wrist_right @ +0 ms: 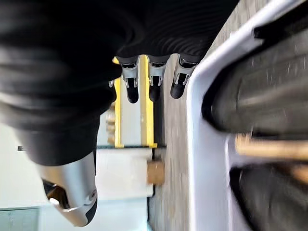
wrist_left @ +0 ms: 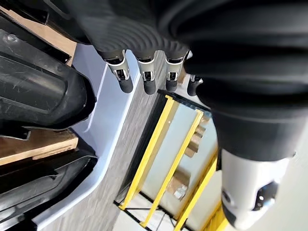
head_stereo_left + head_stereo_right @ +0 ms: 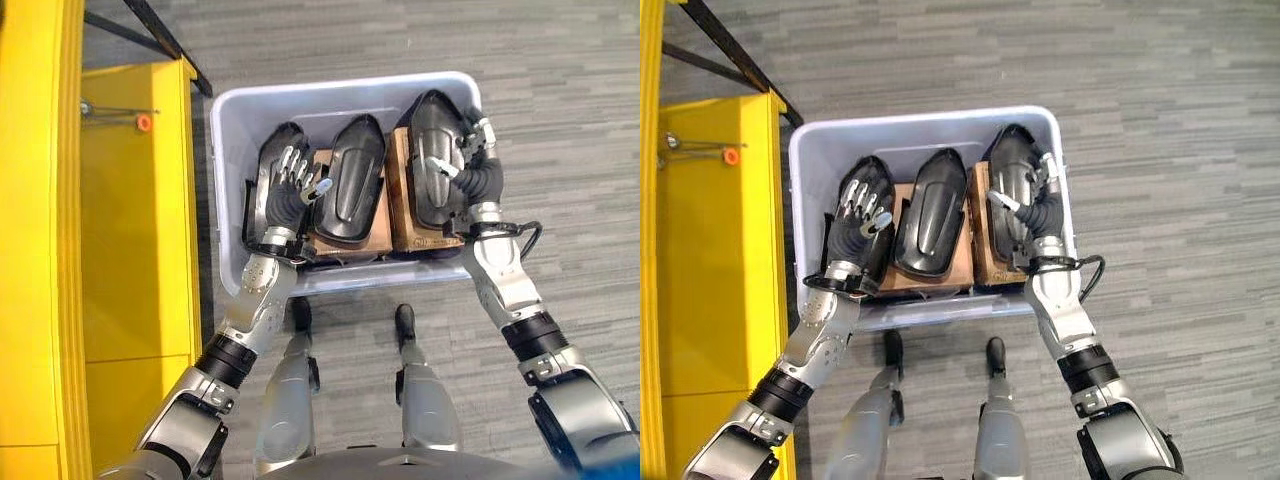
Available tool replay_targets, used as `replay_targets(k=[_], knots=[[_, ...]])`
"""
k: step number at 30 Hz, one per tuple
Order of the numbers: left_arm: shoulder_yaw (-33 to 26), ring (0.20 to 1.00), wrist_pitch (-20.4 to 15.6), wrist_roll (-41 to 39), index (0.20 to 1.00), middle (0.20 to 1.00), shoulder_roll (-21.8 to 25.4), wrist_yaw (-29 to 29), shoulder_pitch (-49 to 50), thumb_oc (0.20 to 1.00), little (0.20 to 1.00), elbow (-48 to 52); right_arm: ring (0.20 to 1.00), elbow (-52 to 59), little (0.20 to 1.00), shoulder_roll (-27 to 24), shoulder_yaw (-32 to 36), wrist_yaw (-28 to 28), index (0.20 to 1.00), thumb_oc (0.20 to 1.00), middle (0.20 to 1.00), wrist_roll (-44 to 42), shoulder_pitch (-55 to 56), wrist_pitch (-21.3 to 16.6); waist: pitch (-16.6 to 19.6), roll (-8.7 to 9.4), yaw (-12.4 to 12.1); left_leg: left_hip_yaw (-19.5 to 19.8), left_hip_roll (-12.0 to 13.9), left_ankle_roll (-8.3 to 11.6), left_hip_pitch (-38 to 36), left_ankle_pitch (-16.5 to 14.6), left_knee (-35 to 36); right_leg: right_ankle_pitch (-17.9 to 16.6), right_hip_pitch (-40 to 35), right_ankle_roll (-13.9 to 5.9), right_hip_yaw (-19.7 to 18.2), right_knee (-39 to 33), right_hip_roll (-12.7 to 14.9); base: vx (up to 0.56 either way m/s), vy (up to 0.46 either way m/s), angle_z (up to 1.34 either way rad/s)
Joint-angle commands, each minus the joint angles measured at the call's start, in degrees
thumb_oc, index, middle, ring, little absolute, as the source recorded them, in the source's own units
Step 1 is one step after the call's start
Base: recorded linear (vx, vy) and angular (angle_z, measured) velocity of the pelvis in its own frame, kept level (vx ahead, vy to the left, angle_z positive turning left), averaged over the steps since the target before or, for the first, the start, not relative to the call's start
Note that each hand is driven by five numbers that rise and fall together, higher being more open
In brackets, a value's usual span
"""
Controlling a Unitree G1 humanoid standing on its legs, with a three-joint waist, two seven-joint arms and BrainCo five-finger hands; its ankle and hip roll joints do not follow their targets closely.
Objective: Move parts from the plastic box to the shelf.
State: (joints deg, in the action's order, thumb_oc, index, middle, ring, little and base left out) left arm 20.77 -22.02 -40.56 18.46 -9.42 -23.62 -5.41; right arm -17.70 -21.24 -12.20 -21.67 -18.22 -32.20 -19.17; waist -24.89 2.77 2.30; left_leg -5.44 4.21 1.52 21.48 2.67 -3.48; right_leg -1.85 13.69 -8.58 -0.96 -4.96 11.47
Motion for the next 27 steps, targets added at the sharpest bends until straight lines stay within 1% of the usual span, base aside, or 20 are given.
replay_targets(k=[1, 5, 8, 12, 13, 21, 27], knots=[[-1.97, 1.0, -4.9, 3.4, 1.0, 1.0, -0.72, -0.94, -1.59, 1.0, 1.0, 4.12, 1.0, 2.59, 1.0, -2.1, 2.21, -4.58, 1.0, 1.0, 1.0, 5.11, -0.95, -4.14, 3.43, -0.73, -1.07, 2.24, 6.14, 4.34, 2.83, -2.71, -8.73, -5.1, 3.28, -1.64, -0.4, 6.09, 2.57, -0.05, -0.017, 0.0], [-1.86, 1.0, -5.22, 3.92, 1.0, 1.0, -0.98, -1.84, -2.33, 1.0, 1.0, 4.75, 1.0, 3.38, 1.0, -2.86, 3.82, -7.2, 1.0, 1.0, 1.0, 7.55, -0.11, -4.41, 2.26, -1.16, -0.7, 1.93, 6.04, 4.46, 3.88, -2.87, -9.39, -5.23, 4.74, -1.57, -1.01, 6.72, 2.46, -0.02, -0.003, 0.0], [-1.91, 1.0, -5.33, 4.42, 1.0, 1.0, -0.95, -2.34, -2.62, 1.0, 1.0, 4.8, 1.0, 4.54, 1.0, -3.34, 4.9, -8.11, 1.0, 1.0, 1.0, 8.66, 1.11, -4.53, 2.09, -1.36, -0.44, 1.8, 5.96, 4.46, 4.37, -2.97, -9.52, -5.27, 5.49, -1.54, -1.23, 6.9, 2.45, -0.02, -0.004, -0.02], [-2.56, 1.0, -5.58, 5.0, 1.0, 1.0, -0.96, -2.91, -2.6, 1.0, 1.0, 5.12, 1.0, 7.04, 1.0, -3.75, 7.18, -9.48, 1.0, 1.0, 1.0, 11.32, 4.58, -4.78, 1.67, -1.42, 0.36, 1.67, 5.8, 4.42, 5.33, -3.16, -9.87, -5.3, 6.53, -1.59, -1.64, 7.0, 2.49, -0.03, -0.007, -0.04], [-3.02, 1.0, -5.67, 5.58, 1.0, 1.0, -0.93, -3.4, -2.25, 1.0, 1.0, 5.04, 1.0, 9.54, 1.0, -3.6, 7.65, -9.99, 1.0, 1.0, 1.0, 13.53, 6.93, -4.92, 1.39, -1.32, 0.92, 1.33, 5.7, 4.41, 5.66, -3.2, -9.94, -5.52, 7.07, -1.62, -1.85, 7.02, 2.46, -0.04, -0.003, -0.02], [-3.56, 1.0, -6.39, 6.89, 1.0, 1.0, -0.76, -4.31, -1.82, 1.0, 1.0, 5.63, 1.0, 11.27, 1.0, -3.06, 7.57, -10.91, 1.0, 1.0, 1.0, 15.44, 10.53, -5.52, 0.94, -1.38, 1.77, 1.22, 5.4, 4.37, 6.99, -3.19, -10.43, -5.69, 8.37, -1.53, -1.92, 7.25, 2.44, -0.02, -0.005, -0.07], [-3.59, 1.0, -6.73, 7.17, 1.0, 1.0, -0.77, -5.1, -1.8, 1.0, 1.0, 6.3, 1.0, 9.73, 1.0, -2.28, 5.46, -10.83, 1.0, 1.0, 1.0, 14.84, 10.27, -5.41, 0.11, -1.64, 1.9, 1.11, 5.11, 4.39, 7.86, -2.84, -10.08, -5.97, 9.56, -1.24, -2.12, 7.21, 2.28, 0.0, 0.0, 0.0]])
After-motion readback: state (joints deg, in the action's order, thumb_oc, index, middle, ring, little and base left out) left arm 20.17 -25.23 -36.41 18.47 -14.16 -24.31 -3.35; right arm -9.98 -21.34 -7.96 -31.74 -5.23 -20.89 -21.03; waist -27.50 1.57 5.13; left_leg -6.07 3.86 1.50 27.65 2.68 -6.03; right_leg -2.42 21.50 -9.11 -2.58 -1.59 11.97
